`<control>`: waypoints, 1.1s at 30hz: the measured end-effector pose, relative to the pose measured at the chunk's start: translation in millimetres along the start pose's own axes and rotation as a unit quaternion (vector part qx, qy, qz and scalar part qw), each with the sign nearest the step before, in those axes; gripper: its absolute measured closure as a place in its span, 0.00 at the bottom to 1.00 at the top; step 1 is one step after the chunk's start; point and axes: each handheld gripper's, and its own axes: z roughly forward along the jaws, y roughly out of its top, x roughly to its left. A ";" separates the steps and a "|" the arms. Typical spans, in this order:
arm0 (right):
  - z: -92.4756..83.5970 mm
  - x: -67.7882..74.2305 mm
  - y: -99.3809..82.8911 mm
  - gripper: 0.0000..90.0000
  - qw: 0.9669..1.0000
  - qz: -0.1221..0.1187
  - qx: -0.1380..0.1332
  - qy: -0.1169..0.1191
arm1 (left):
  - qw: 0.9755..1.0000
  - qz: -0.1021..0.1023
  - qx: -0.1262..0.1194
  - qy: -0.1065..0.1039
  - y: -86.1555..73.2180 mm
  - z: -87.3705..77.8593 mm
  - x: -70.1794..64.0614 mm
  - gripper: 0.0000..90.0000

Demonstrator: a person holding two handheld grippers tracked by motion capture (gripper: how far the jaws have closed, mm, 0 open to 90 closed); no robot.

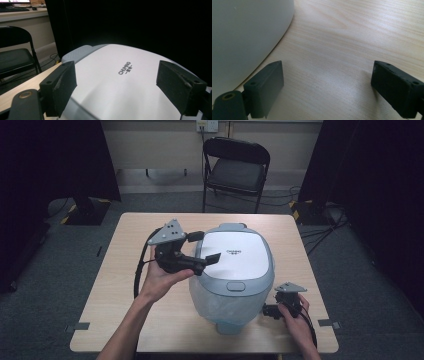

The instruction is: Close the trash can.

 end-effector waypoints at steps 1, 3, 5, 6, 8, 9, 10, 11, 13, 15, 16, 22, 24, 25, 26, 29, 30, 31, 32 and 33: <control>0.1 -0.2 0.0 0.11 1.000 -0.001 -0.001 -0.001 | 1.000 -0.001 -0.003 0.010 -0.7 -3.0 2.1 0.18; 0.1 -0.2 0.0 0.11 1.000 -0.001 -0.001 -0.001 | 1.000 0.000 -0.001 0.019 -1.8 -9.1 8.0 0.17; 0.1 -0.2 0.0 0.11 1.000 -0.001 -0.001 -0.001 | 1.000 -0.008 -0.008 0.026 -2.8 -15.5 13.2 0.17; 0.0 0.0 0.0 0.11 1.000 0.000 0.000 0.000 | 0.999 -0.012 -0.012 0.030 -2.9 -19.3 16.0 0.18; 0.1 -0.2 0.0 0.11 1.000 -0.001 -0.001 -0.001 | 0.999 -0.007 -0.010 0.035 -2.7 -22.2 18.4 0.19; 0.1 -0.2 0.0 0.11 1.000 -0.001 -0.001 -0.001 | 0.999 -0.008 -0.014 0.048 -2.4 -27.8 20.6 0.20; 0.1 -0.2 0.0 0.11 1.000 -0.001 -0.001 -0.001 | 0.998 -0.005 -0.013 0.055 -2.2 -30.7 21.1 0.20; 0.1 -0.2 0.0 0.11 1.000 -0.001 -0.001 -0.001 | 0.998 -0.004 -0.015 0.058 -2.3 -33.5 21.9 0.20; 0.0 -0.1 0.0 0.11 1.000 0.000 0.000 0.000 | 0.998 -0.009 -0.018 0.059 -3.3 -39.2 24.5 0.19; 0.1 -0.2 0.0 0.11 1.000 -0.001 -0.001 -0.001 | 0.998 -0.006 -0.013 0.068 -5.8 -43.6 26.9 0.19; 0.1 -0.2 0.0 0.11 1.000 -0.001 -0.001 -0.001 | 0.998 -0.006 -0.013 0.068 -5.8 -43.6 26.9 0.18; 0.1 -0.2 0.0 0.11 1.000 -0.001 -0.001 -0.001 | 0.996 -0.023 0.001 0.082 -31.1 -61.2 39.5 0.18; -0.1 0.2 0.0 0.11 1.000 0.001 0.001 0.000 | 0.996 -0.026 0.004 0.086 -37.0 -65.8 43.1 0.17; 0.1 -0.2 0.0 0.11 1.000 -0.001 -0.001 -0.001 | 0.996 -0.029 0.007 0.089 -40.0 -67.8 44.4 0.17; -0.2 0.4 0.0 0.11 1.000 0.002 0.002 0.001 | 0.995 -0.028 0.011 0.094 -42.7 -70.1 45.8 0.17; 0.0 -0.1 0.0 0.11 1.000 0.000 0.000 0.000 | 0.995 -0.042 0.016 0.090 -52.3 -76.3 52.2 0.17; 0.1 -0.2 0.0 0.11 1.000 -0.001 -0.001 -0.001 | 0.995 -0.042 0.016 0.090 -52.3 -76.3 52.2 0.17; 0.1 -0.2 0.0 0.11 1.000 -0.001 -0.001 -0.001 | 0.993 -0.041 0.028 0.103 -59.1 -79.3 55.4 0.17; 0.1 -0.2 0.0 0.11 1.000 -0.001 0.000 -0.001 | 0.992 -0.039 0.037 0.114 -62.6 -80.4 57.0 0.17; 0.0 0.0 0.0 0.11 1.000 0.000 0.000 0.000 | 0.991 -0.041 0.046 0.123 -65.9 -81.4 58.3 0.17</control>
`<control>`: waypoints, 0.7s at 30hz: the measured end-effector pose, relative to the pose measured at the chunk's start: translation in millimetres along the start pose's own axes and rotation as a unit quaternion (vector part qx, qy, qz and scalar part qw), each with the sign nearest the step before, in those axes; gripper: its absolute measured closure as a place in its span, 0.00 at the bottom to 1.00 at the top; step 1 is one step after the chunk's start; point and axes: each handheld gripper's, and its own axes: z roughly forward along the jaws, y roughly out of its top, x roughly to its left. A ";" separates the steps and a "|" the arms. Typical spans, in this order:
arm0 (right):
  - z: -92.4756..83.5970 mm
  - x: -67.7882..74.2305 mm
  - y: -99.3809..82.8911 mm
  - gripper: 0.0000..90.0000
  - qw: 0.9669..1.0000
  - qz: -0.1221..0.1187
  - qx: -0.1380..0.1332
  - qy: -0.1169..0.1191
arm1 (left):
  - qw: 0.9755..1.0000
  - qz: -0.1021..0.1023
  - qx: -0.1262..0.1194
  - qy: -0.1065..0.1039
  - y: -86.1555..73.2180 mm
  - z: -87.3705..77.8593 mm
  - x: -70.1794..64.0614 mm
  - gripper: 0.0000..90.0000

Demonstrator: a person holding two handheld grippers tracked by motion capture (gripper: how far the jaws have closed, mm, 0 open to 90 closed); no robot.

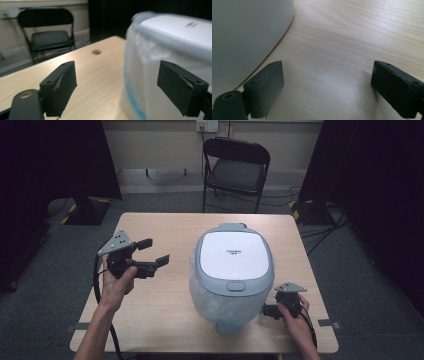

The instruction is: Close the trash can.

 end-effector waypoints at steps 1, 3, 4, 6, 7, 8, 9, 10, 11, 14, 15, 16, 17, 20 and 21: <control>0.0 -0.1 0.0 0.11 1.000 0.000 0.000 0.000 | 1.000 0.000 0.000 0.000 0.0 0.0 0.0 0.17; 0.1 -0.1 0.0 0.11 1.000 -0.001 0.000 0.000 | 1.000 0.001 0.013 0.005 -7.7 -0.3 3.4 0.17; 0.1 -0.1 0.0 0.11 1.000 -0.001 0.000 0.000 | 1.000 0.001 0.020 0.005 -12.8 -0.7 6.0 0.17; 0.0 0.0 0.0 0.11 1.000 0.000 0.000 0.000 | 0.999 -0.006 0.035 0.019 -24.0 -1.5 11.1 0.17; 0.0 -0.1 0.0 0.11 1.000 0.000 0.000 0.000 | 0.999 -0.012 0.040 0.022 -28.0 -1.9 13.6 0.18; 0.0 -0.1 0.0 0.11 1.000 0.000 0.000 0.000 | 0.999 -0.017 0.044 0.027 -32.0 -2.3 15.8 0.18; 0.1 -0.2 0.0 0.11 1.000 -0.001 -0.001 -0.001 | 0.998 -0.020 0.051 0.031 -36.9 -2.8 18.5 0.18; 0.0 -0.1 0.0 0.11 1.000 0.000 0.000 0.000 | 0.998 -0.020 0.058 0.034 -40.1 -2.9 20.8 0.18; 0.0 0.0 0.0 0.11 1.000 0.000 0.000 0.000 | 0.997 -0.019 0.066 0.038 -42.0 -2.9 22.7 0.18; 0.2 -0.3 0.0 0.11 1.000 -0.001 -0.001 -0.001 | 0.994 -0.015 0.086 0.058 -47.8 -2.6 25.9 0.18; 0.0 -0.1 0.0 0.11 1.000 0.000 0.000 0.000 | 0.993 -0.010 0.099 0.063 -56.9 -3.0 28.8 0.18; 0.0 -0.1 0.0 0.11 1.000 0.000 0.000 0.000 | 0.992 -0.008 0.108 0.063 -61.9 -2.9 30.2 0.18; -0.1 0.2 0.0 0.11 1.000 0.001 0.001 0.001 | 0.990 -0.005 0.121 0.068 -69.8 -2.7 31.8 0.18; 0.1 -0.1 0.0 0.11 1.000 -0.001 0.000 0.000 | 0.984 -0.021 0.161 0.077 -99.0 -2.1 39.3 0.18; -0.1 0.2 0.0 0.11 1.000 0.001 0.001 0.000 | 0.980 -0.030 0.177 0.084 -109.3 -2.0 41.8 0.18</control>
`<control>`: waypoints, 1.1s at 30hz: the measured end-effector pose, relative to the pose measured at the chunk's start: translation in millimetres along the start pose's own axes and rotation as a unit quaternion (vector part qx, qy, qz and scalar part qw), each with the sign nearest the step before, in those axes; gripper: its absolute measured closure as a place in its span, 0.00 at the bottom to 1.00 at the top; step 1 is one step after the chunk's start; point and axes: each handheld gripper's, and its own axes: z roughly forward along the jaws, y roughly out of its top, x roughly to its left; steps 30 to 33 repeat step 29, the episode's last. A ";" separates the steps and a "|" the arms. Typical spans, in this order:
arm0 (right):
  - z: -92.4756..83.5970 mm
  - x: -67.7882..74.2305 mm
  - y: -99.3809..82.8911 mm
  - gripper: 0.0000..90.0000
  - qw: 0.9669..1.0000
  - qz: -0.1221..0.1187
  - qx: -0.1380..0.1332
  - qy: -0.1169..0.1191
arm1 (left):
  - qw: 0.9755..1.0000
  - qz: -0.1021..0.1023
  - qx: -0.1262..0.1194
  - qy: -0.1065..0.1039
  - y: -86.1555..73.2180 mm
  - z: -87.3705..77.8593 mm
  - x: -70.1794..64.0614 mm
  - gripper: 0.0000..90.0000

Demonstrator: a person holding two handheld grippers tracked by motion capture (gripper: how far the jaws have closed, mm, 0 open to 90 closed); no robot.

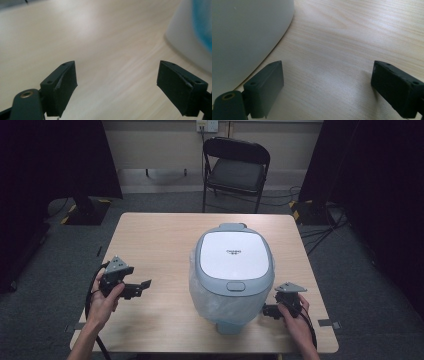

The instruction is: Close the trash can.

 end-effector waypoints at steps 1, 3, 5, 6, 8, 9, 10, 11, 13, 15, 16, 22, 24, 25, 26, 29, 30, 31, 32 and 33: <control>0.1 -0.2 0.0 0.11 1.000 -0.001 -0.001 0.000 | 1.000 -0.007 0.007 0.001 -6.4 3.1 0.7 0.19; 0.1 -0.2 0.0 0.11 1.000 -0.001 -0.001 0.000 | 1.000 -0.007 0.015 -0.001 -15.3 7.0 0.8 0.19; 0.2 -0.4 0.0 0.11 1.000 -0.002 -0.001 -0.001 | 1.000 -0.015 0.023 -0.005 -23.1 12.0 1.4 0.18; 0.1 -0.3 0.0 0.11 1.000 -0.002 -0.001 0.000 | 0.999 -0.014 0.031 -0.006 -25.4 14.1 1.7 0.18; 0.1 -0.3 0.0 0.11 1.000 -0.002 -0.001 -0.001 | 0.999 -0.010 0.038 0.003 -29.5 16.9 1.2 0.18; 0.1 -0.3 0.0 0.11 1.000 -0.002 -0.001 -0.001 | 0.999 -0.010 0.038 0.003 -29.5 16.9 1.2 0.18; 0.1 -0.2 0.0 0.11 1.000 -0.001 -0.001 0.000 | 0.999 -0.009 0.043 0.011 -33.3 19.3 1.1 0.19; 0.1 -0.2 0.0 0.11 1.000 -0.001 -0.001 0.000 | 0.999 -0.011 0.051 0.017 -36.4 22.0 1.2 0.19; 0.1 -0.2 0.0 0.11 1.000 -0.001 -0.001 0.000 | 0.997 -0.014 0.068 0.029 -43.9 29.8 -0.5 0.20; 0.1 -0.3 0.0 0.11 1.000 -0.002 -0.001 -0.001 | 0.996 -0.003 0.082 0.026 -48.3 34.6 -2.3 0.20; 0.1 -0.2 0.0 0.11 1.000 -0.001 -0.001 0.000 | 0.996 -0.012 0.080 0.023 -50.9 37.4 -2.9 0.19; 0.1 -0.1 0.0 0.11 1.000 -0.001 -0.001 0.000 | 0.998 -0.009 0.050 0.026 -57.4 38.4 -2.8 0.15; -0.1 0.2 0.0 0.11 1.000 0.001 0.001 0.001 | 0.999 -0.009 0.031 0.030 -61.8 40.9 -1.4 0.10; 0.0 0.0 0.0 0.11 1.000 0.000 0.000 0.000 | 0.999 -0.011 0.029 0.030 -61.8 41.3 -1.6 0.08; 0.1 -0.2 0.0 0.11 1.000 -0.002 -0.001 -0.001 | 0.999 -0.014 0.029 0.029 -61.7 41.5 -1.8 0.08; 0.0 0.0 0.0 0.11 1.000 0.000 0.000 0.000 | 0.999 -0.011 0.030 0.030 -61.7 41.4 -1.4 0.08; 0.0 0.0 0.0 0.11 1.000 0.000 0.000 0.000 | 0.999 -0.011 0.030 0.030 -61.7 41.4 -1.4 0.08; 0.0 0.0 0.0 0.11 1.000 0.000 0.000 0.000 | 0.999 -0.011 0.030 0.030 -61.7 41.4 -1.4 0.08; 0.0 0.0 0.0 0.11 1.000 0.000 0.000 0.000 | 0.999 -0.011 0.030 0.030 -61.7 41.4 -1.4 0.08; 0.0 0.0 0.0 0.11 1.000 0.000 0.000 0.000 | 0.999 -0.011 0.030 0.030 -61.7 41.4 -1.4 0.08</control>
